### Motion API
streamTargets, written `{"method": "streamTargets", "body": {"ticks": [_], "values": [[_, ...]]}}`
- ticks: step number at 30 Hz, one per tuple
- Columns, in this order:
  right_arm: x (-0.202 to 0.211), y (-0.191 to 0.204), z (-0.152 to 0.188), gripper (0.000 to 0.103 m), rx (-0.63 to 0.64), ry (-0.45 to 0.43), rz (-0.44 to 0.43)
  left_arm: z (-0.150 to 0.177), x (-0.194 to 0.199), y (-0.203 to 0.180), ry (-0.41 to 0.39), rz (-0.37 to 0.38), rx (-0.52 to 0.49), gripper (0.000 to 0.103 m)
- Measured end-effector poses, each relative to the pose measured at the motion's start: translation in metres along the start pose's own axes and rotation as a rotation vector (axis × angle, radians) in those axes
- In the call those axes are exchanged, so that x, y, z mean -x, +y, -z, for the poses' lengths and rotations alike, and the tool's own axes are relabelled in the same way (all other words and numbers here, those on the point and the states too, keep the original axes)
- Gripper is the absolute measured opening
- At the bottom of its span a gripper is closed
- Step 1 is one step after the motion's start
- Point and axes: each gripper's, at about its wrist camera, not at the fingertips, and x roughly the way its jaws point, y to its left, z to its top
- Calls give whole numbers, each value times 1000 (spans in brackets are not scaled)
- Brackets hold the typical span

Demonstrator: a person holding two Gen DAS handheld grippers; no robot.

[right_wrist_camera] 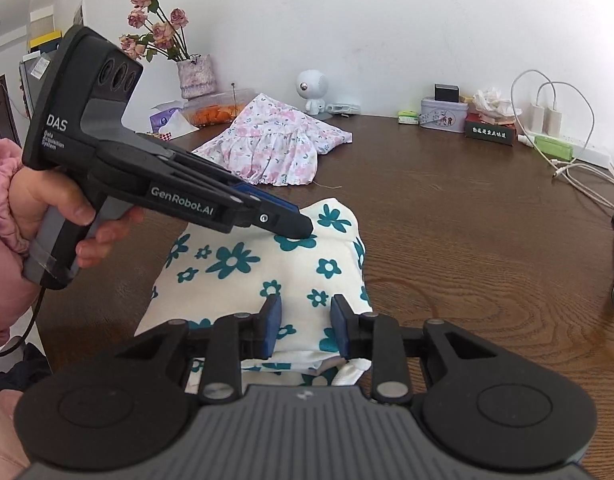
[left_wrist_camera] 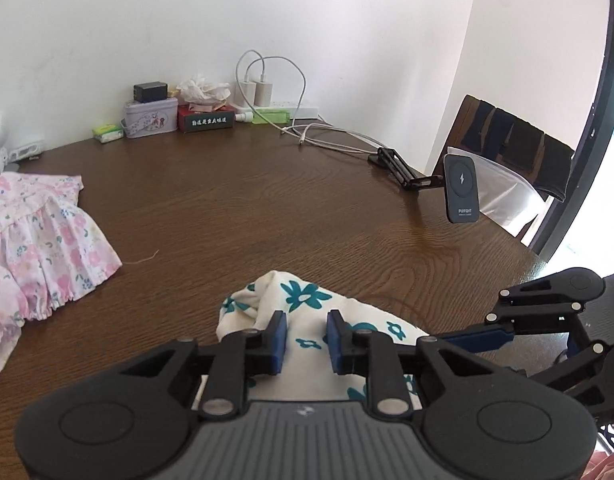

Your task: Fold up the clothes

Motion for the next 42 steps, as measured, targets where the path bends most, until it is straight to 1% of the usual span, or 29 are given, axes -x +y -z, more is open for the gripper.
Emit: {"method": "streamTargets", "body": {"ticks": [4,6,8,10,12,14,18,20,22,23,24,25,26,28,29,30,31,33,35,37,42], "values": [[3,4,1,27,18,-10,10,3,0,2,-16,-2,11,20],[13,4,-3,28,18,-30,5,0,15,-1,-59,-18,12,21],[21,7,-6,28,28,-47,5,0,30,-4,-94,-8,15,21],[21,11,-7,28,43,-35,6,4,38,-12,-91,14,-13,20],[12,11,-4,28,42,-1,7,10,35,-21,-62,7,-52,20],[2,8,1,27,15,29,7,17,26,-20,-48,-2,-34,19],[7,7,-6,27,9,13,-7,21,17,-12,-43,9,18,19],[11,7,-11,28,11,2,-14,18,26,-13,-62,10,22,19],[15,7,-16,28,13,-10,-21,16,45,-16,-114,17,21,20],[17,7,-19,28,14,-15,-25,17,55,-17,-138,8,25,24],[18,7,-23,29,16,-25,-27,18,65,-17,-161,-2,29,34],[16,6,-29,31,24,-35,-26,20,70,-19,-166,-25,29,39],[12,6,-34,31,38,-37,-21,23,68,-17,-160,-27,35,42],[-1,7,-43,31,62,-17,-30,29,65,-14,-147,-31,46,36],[-9,7,-46,30,72,-4,-37,32,63,-13,-140,-33,52,29],[-16,7,-49,27,83,12,-42,35,61,-12,-134,-35,57,11],[-24,8,-51,22,94,32,-42,38,59,-10,-128,-36,63,7],[-36,9,-50,21,102,61,-32,44,55,-7,-115,-40,74,7],[-43,6,-46,21,78,80,-36,49,51,-5,-102,-44,85,7],[-46,4,-40,21,59,71,-37,55,47,-2,-89,-48,96,7],[-41,5,-35,22,56,23,-33,56,58,0,-127,-33,137,7]]}}
